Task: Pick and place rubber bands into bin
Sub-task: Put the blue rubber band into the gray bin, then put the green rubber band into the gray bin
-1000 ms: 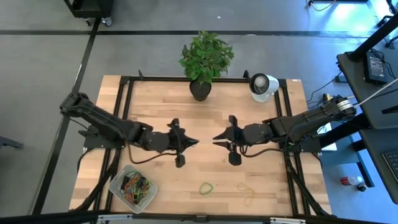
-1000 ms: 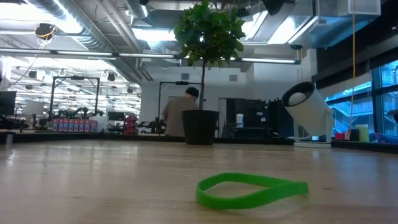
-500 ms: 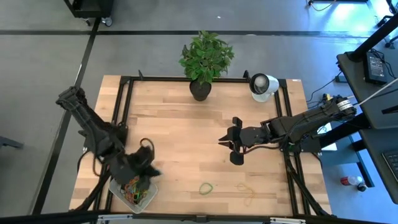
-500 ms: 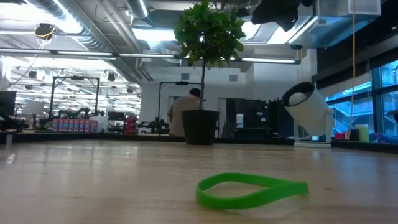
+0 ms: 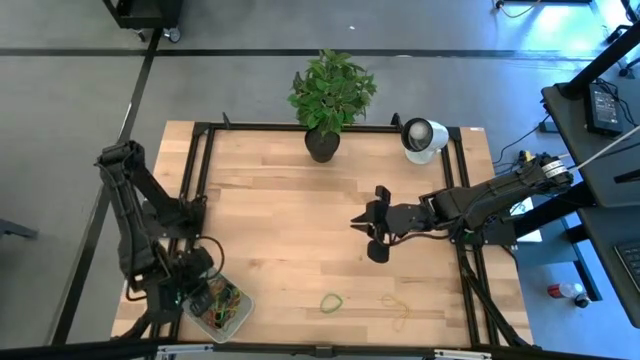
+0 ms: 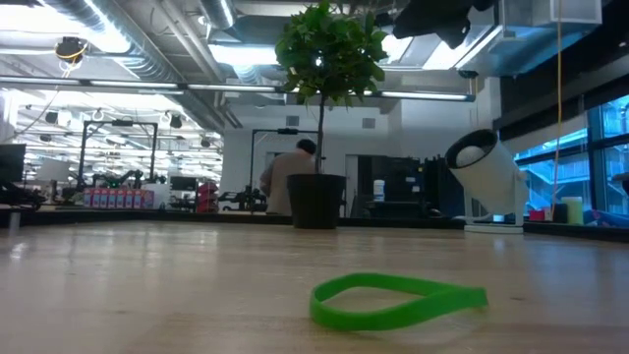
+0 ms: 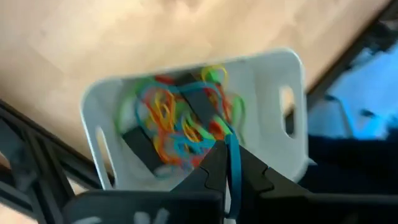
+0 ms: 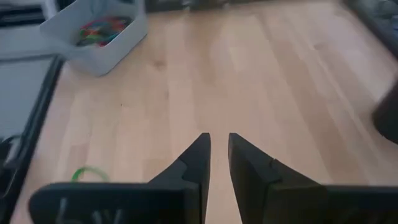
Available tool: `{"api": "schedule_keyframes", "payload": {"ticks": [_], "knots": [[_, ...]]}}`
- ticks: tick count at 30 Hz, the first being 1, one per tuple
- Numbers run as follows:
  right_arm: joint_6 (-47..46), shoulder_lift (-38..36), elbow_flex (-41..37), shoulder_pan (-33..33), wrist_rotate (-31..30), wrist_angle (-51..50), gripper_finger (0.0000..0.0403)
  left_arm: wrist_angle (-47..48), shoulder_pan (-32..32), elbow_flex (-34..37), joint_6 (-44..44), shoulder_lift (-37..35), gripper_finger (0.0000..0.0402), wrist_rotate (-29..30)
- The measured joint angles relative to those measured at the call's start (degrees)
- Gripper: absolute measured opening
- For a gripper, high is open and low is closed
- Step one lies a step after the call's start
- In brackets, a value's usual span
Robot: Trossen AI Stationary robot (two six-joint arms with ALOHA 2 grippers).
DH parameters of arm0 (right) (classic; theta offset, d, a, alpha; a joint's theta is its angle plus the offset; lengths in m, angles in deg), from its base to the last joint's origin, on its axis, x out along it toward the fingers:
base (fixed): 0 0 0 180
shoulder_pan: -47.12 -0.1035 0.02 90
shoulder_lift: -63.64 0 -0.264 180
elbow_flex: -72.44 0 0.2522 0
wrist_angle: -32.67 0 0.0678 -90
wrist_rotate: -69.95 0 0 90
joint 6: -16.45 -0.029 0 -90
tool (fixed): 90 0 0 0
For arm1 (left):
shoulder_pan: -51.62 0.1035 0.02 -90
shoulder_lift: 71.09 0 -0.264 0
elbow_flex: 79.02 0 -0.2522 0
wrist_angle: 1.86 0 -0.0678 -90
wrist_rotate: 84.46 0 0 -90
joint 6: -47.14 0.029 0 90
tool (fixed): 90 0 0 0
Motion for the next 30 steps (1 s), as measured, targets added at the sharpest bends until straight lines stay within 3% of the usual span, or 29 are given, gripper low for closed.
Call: {"api": "schedule_keyframes", "payload": {"ticks": [4, 10, 15, 24, 27, 30], "knots": [[-3.45, 0.02, -0.02, 0.03, -3.86, 1.06, 0.0061, 2.85, 0.12, 0.0, 1.21, 3.48, 0.0002, 0.74], [-10.38, 0.02, -0.02, 0.02, -4.08, 6.03, 0.0061, 3.46, -0.66, 0.0, 3.92, 10.52, 0.0006, -4.37], [-17.41, 0.55, -0.02, -0.74, -4.23, 7.05, 0.0057, 0.42, -0.89, 0.02, 8.79, 15.79, 0.0019, -5.21], [-21.46, 10.03, 4.18, -6.82, -5.45, 12.06, 0.0006, -0.98, -0.83, 0.02, 14.64, 17.69, 0.0122, -7.74], [-24.27, 14.29, 9.16, -8.47, -5.43, 7.52, 0.0008, 2.15, -0.83, 0.02, 16.35, 15.83, 0.0153, -7.49], [-26.84, 18.73, 16.81, -9.86, -5.45, -4.03, 0.0003, 6.61, -0.51, 0.02, 17.53, 12.84, 0.0168, -6.01]]}}
